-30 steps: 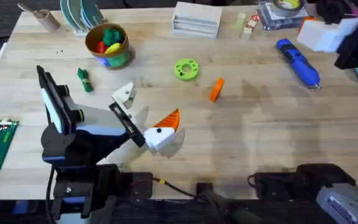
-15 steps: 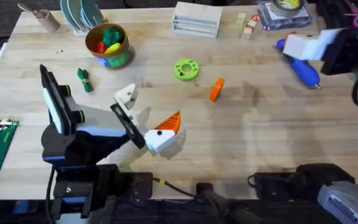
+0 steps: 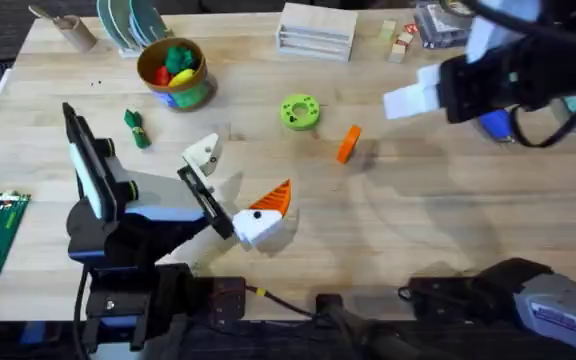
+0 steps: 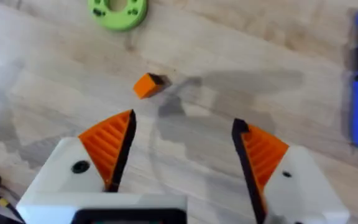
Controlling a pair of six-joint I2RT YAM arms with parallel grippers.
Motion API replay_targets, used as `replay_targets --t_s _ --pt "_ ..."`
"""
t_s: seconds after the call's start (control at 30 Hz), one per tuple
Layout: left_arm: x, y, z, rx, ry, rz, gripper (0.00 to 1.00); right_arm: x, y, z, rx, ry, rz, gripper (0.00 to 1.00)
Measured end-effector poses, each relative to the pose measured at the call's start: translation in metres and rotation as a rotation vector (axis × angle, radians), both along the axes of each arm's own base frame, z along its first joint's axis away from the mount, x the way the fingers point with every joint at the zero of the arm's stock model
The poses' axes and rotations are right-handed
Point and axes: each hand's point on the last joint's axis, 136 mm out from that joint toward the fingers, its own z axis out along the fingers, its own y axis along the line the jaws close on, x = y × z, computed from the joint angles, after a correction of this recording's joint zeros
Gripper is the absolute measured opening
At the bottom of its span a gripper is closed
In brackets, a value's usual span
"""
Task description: Pick up the gripper from the table and insert it into the empty holder that is missing its gripper. Then pick up a screw, insert it into the mounting hole, and use the screwdriver to tighten it. Finally, clean up the table by picking up the vegetable and placing it into the bucket.
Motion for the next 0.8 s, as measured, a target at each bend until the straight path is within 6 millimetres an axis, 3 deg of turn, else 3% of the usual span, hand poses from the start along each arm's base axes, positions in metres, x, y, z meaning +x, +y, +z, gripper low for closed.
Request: replay_targets --t_s 0.07,0.2,0.47,0.8 --pt "0.000 0.000 0.000 0.000 0.000 -0.001 0.992 -0.003 0.008 -0.010 -0.006 0.042 0.002 0.979" --pt "-0.001 0.000 0.000 0.001 -0.001 -0.004 0.993 -0.005 0.019 -0.021 0.007 0.097 -0.029 0.993" --pt "-0.001 -0.001 0.000 0.001 -0.001 -0.006 0.993 -0.004 0.021 -0.029 -0.009 0.124 -0.035 0.995" --pt "-0.001 -0.001 0.000 0.001 -0.001 -0.007 0.993 0.006 0.027 -0.024 -0.371 -0.097 0.674 0.993"
